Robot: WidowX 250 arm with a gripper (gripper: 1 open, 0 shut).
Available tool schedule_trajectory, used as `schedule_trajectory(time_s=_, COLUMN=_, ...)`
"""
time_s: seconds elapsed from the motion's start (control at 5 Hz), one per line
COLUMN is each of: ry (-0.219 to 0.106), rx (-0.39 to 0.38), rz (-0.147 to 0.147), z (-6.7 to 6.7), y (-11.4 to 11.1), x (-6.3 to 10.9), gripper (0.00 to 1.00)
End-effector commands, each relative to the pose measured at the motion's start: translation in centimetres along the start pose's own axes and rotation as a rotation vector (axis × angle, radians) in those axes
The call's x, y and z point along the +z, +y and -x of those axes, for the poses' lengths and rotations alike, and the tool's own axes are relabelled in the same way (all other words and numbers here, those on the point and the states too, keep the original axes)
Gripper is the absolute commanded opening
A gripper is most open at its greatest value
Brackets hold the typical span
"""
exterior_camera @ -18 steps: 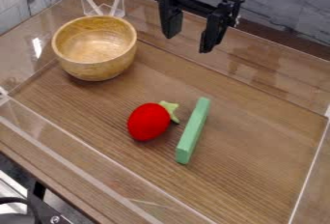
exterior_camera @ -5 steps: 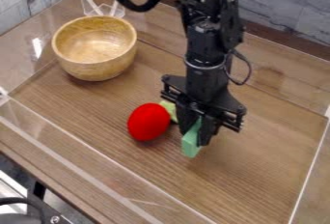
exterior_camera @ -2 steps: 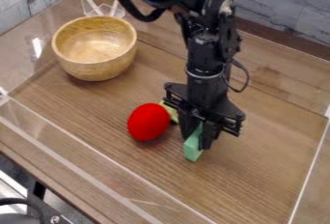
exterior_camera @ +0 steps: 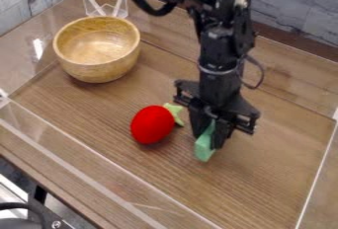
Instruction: Put the green object in the brown bowl
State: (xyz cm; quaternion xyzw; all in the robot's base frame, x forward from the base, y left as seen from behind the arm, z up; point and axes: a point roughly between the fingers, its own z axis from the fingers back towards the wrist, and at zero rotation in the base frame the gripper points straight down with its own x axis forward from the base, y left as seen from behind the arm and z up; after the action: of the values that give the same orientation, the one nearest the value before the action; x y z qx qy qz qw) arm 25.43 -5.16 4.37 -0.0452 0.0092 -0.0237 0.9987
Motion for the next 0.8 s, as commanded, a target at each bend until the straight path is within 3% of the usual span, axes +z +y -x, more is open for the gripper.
schedule_trajectory(time_s=0.0, ry=-0.059, rx=-0.034, rz=0.004, z=-1.7, y=0.3, x=1.5, gripper=0.0)
schedule_trajectory(time_s=0.2, ry=-0.051, rx=-0.051, rz=0.003, z=-2.0, y=0.5, x=1.0, gripper=0.0)
schedule_trajectory(time_s=0.6, ry=-0.157, rx=0.094, rz=-0.023, z=-2.9, y=1.4, x=7.4, gripper=0.0)
